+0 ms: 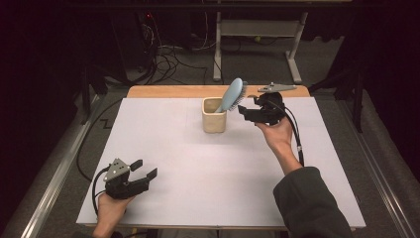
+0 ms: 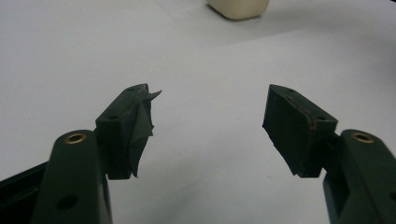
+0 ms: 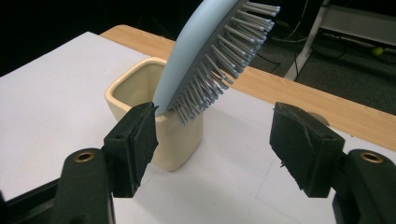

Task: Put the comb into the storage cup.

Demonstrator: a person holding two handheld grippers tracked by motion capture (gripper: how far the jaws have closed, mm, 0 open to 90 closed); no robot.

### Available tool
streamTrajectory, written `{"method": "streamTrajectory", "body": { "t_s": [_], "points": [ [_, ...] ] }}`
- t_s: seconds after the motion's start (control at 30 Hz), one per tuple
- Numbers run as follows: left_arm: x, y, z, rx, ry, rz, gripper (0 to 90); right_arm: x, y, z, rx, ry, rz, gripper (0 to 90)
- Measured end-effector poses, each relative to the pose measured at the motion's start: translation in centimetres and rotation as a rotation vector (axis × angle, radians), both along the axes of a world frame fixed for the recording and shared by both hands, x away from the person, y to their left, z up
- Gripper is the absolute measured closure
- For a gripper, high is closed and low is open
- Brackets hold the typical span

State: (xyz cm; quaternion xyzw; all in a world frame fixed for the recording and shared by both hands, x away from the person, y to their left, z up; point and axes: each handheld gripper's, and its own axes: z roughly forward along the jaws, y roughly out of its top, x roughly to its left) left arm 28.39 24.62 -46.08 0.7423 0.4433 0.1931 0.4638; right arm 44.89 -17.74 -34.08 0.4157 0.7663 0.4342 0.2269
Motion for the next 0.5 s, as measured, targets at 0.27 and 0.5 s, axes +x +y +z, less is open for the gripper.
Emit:
{"method": "streamTrajectory", "body": {
  "t_s": [0.27, 0.5],
  "points": [
    [0.0, 0.0, 0.0, 0.002, 0.000, 0.001, 33.2, -0.5, -0.6, 0.0, -0.001, -0.005, -0.003, 32.5],
    [0.0, 0.0, 0.0, 0.002, 0.000, 0.002, 33.2, -0.8, -1.2, 0.1, -0.004, -0.011, -0.010, 32.4]
  ]
}}
